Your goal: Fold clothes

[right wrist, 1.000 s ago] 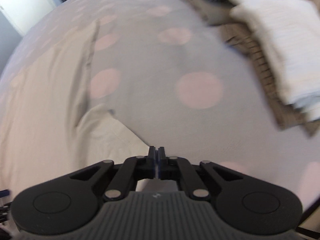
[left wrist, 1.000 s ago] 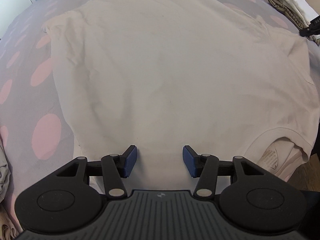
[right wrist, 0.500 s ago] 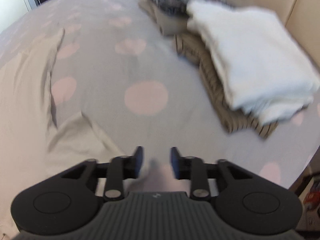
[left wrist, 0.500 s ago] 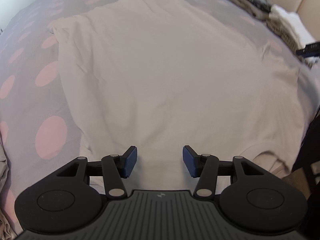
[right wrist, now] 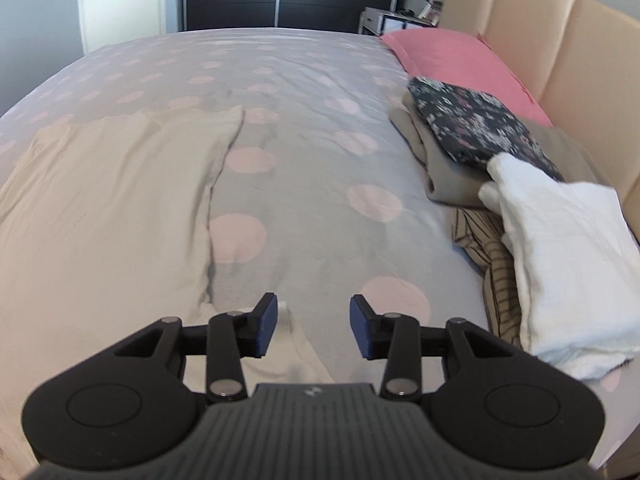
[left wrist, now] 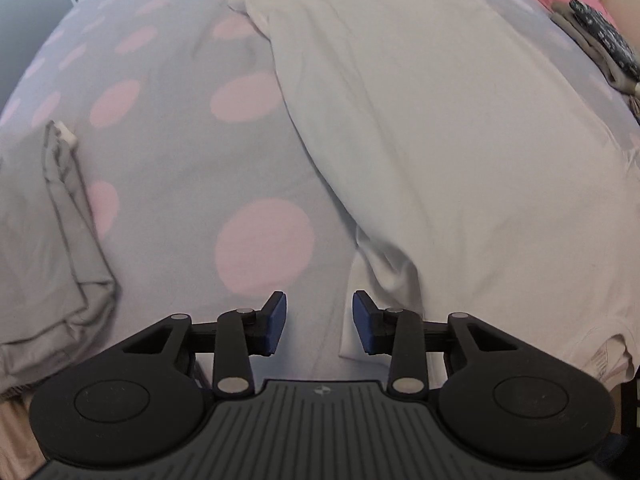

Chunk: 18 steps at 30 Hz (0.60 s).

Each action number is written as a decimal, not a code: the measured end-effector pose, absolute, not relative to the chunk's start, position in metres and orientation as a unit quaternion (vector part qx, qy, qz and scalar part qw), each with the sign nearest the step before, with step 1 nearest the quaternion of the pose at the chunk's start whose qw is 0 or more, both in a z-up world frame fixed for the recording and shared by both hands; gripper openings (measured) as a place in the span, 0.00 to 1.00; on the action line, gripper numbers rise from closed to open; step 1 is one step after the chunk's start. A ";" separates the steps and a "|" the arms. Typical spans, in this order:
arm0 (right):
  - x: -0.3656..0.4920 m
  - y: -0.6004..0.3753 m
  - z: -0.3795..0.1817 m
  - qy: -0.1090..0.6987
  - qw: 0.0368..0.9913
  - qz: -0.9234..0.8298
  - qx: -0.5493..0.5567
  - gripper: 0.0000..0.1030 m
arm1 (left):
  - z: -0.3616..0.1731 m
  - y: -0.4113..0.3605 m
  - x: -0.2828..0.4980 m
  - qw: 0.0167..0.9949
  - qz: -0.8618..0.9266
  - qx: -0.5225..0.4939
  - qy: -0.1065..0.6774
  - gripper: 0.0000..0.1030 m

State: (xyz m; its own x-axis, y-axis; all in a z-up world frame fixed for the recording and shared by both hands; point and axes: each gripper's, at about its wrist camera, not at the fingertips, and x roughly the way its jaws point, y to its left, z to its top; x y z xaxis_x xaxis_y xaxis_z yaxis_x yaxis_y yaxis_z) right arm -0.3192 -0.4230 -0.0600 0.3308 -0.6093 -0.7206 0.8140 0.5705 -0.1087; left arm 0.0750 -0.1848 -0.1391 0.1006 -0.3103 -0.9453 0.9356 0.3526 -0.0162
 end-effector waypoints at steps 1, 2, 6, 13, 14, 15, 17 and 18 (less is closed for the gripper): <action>-0.318 -0.422 -0.060 0.373 0.806 -0.440 0.134 0.44 | -0.143 -0.186 0.072 0.663 -0.473 0.328 0.479 0.33; -0.318 -0.423 -0.060 0.372 0.807 -0.439 0.134 0.44 | -0.145 -0.188 0.069 0.663 -0.478 0.329 0.473 0.33; -0.318 -0.425 -0.060 0.371 0.808 -0.437 0.138 0.45 | -0.161 -0.201 0.060 0.659 -0.478 0.350 0.464 0.34; -0.319 -0.423 -0.060 0.368 0.812 -0.433 0.136 0.49 | -0.170 -0.212 0.046 0.654 -0.476 0.372 0.455 0.17; -0.319 -0.423 -0.061 0.368 0.812 -0.432 0.137 0.49 | -0.170 -0.212 0.041 0.652 -0.480 0.375 0.450 0.11; -0.319 -0.423 -0.061 0.368 0.812 -0.431 0.137 0.49 | -0.170 -0.213 0.037 0.651 -0.484 0.378 0.445 0.07; -0.318 -0.423 -0.061 0.369 0.812 -0.430 0.137 0.49 | -0.169 -0.213 0.030 0.652 -0.486 0.384 0.438 0.03; -0.318 -0.423 -0.061 0.370 0.813 -0.429 0.137 0.49 | -0.168 -0.213 0.028 0.654 -0.484 0.385 0.435 0.02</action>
State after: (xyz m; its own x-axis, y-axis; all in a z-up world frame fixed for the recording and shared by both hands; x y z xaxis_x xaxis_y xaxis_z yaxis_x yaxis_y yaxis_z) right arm -0.3180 -0.4227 -0.0610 0.3585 -0.5960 -0.7185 0.7988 0.5942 -0.0943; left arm 0.0277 -0.2130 -0.1680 0.1517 -0.2977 -0.9425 0.9689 0.2335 0.0822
